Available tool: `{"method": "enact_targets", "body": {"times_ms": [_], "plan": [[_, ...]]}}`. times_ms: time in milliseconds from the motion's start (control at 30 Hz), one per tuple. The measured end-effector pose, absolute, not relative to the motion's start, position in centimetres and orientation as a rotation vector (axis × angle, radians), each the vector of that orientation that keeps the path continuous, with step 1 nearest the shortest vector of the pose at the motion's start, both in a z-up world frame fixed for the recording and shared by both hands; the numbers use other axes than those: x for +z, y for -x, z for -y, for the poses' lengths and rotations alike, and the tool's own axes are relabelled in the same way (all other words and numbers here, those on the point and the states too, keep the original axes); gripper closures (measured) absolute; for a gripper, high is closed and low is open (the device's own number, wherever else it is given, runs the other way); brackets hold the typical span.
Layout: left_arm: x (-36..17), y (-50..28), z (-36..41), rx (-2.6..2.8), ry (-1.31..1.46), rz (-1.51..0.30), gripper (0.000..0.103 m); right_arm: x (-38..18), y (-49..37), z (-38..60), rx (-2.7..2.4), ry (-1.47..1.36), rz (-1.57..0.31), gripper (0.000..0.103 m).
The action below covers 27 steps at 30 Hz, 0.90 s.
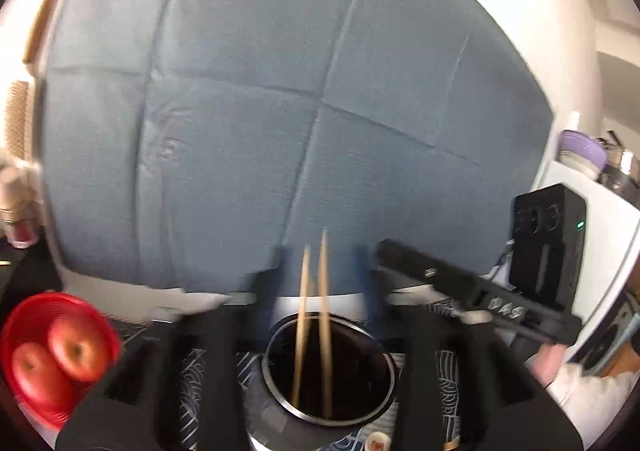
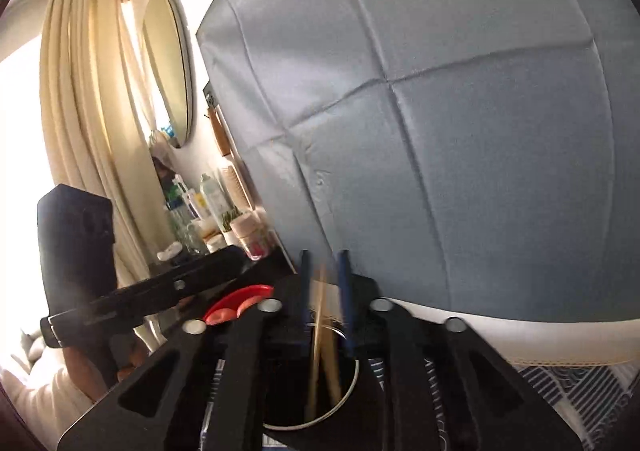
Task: Organize utensils
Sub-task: 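Lift the chopstick with the left gripper over the black holder, then open the left gripper to drop the chopstick into the holder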
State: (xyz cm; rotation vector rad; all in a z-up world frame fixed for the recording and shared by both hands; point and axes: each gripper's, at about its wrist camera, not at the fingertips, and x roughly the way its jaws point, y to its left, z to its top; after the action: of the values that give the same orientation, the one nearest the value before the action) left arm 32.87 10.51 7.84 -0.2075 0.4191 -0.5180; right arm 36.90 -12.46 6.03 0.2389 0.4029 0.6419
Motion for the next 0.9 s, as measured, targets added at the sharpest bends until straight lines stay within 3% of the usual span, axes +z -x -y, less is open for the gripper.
{"method": "enact_targets", "body": {"times_ms": [33,67,100,200,333,900], "plan": [[8.5,-32.4,-10.7,-0.492,0.199,-0.424,0.048,6.7,-36.6,12.7,0.629,-0.233,-0.409,0.056],[9.0,-32.0,-10.9,-0.473,0.195,-0.428,0.044,7.1,-36.4,12.8,0.622,-0.227,-0.411,0.047],[9.6,-31.5,-11.1,-0.441,0.185,-0.440,0.033,7.9,-35.8,13.0,0.612,-0.212,-0.411,0.047],[11.0,-29.8,-11.5,-0.361,0.140,-0.460,0.019,9.7,-34.6,13.4,0.597,-0.181,-0.425,0.036],[12.5,-27.7,-12.1,-0.289,0.136,-0.483,0.010,11.8,-32.8,14.0,0.588,-0.147,-0.432,0.019],[12.5,-18.9,-9.6,-0.114,0.061,-0.572,0.006,13.8,-26.0,18.9,0.653,-0.070,-0.486,0.015]]}}
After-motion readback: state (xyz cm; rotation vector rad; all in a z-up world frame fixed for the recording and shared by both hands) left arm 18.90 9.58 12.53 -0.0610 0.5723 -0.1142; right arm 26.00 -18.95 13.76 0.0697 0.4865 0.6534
